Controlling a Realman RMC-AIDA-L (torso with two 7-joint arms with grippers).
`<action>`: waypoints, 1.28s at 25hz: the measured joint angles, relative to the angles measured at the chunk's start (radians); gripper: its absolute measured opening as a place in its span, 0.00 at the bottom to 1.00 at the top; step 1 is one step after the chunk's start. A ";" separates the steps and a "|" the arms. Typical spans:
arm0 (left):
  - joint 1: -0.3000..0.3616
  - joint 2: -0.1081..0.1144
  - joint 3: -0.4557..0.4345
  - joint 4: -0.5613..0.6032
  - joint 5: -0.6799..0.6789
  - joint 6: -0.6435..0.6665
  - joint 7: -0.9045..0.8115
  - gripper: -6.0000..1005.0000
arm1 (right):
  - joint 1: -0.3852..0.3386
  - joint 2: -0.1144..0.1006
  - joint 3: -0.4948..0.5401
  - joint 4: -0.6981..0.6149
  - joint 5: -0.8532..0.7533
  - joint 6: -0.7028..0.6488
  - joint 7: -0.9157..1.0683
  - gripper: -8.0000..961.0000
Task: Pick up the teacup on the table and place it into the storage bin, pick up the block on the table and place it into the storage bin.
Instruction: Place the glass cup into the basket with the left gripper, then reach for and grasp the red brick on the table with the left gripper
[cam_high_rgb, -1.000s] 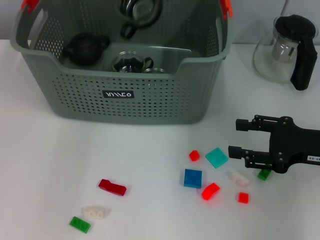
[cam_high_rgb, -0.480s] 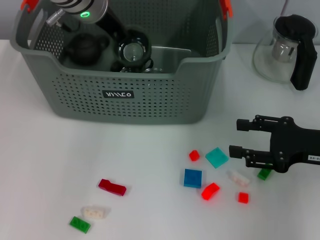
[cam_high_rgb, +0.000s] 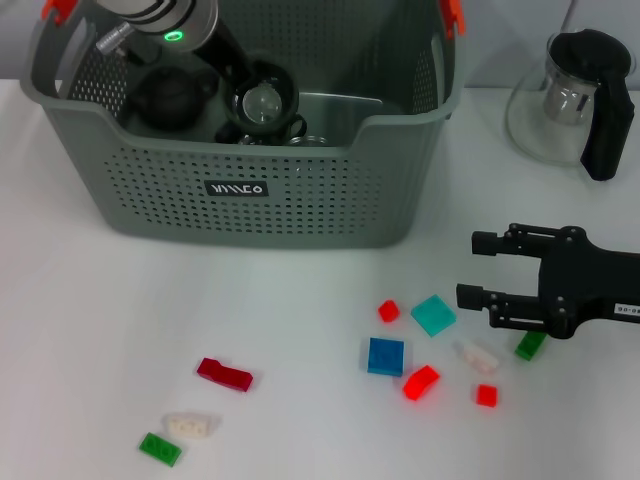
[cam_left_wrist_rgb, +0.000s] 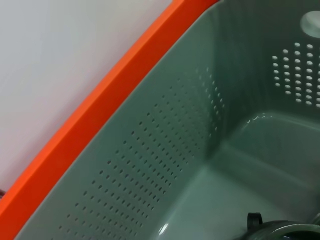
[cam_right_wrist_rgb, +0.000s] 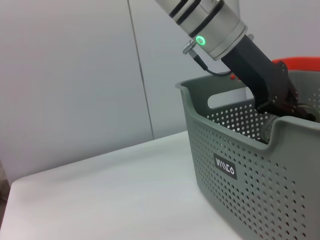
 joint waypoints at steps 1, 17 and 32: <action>-0.004 -0.001 0.004 -0.010 0.000 -0.007 0.000 0.04 | 0.001 0.000 0.000 0.000 0.000 0.000 0.000 0.77; -0.024 -0.002 0.027 -0.039 0.001 -0.024 -0.003 0.25 | 0.002 -0.001 0.000 0.000 0.000 0.000 0.000 0.77; 0.236 -0.035 -0.491 0.515 -0.711 0.458 0.194 0.53 | -0.004 -0.001 0.003 -0.006 0.000 0.000 0.000 0.77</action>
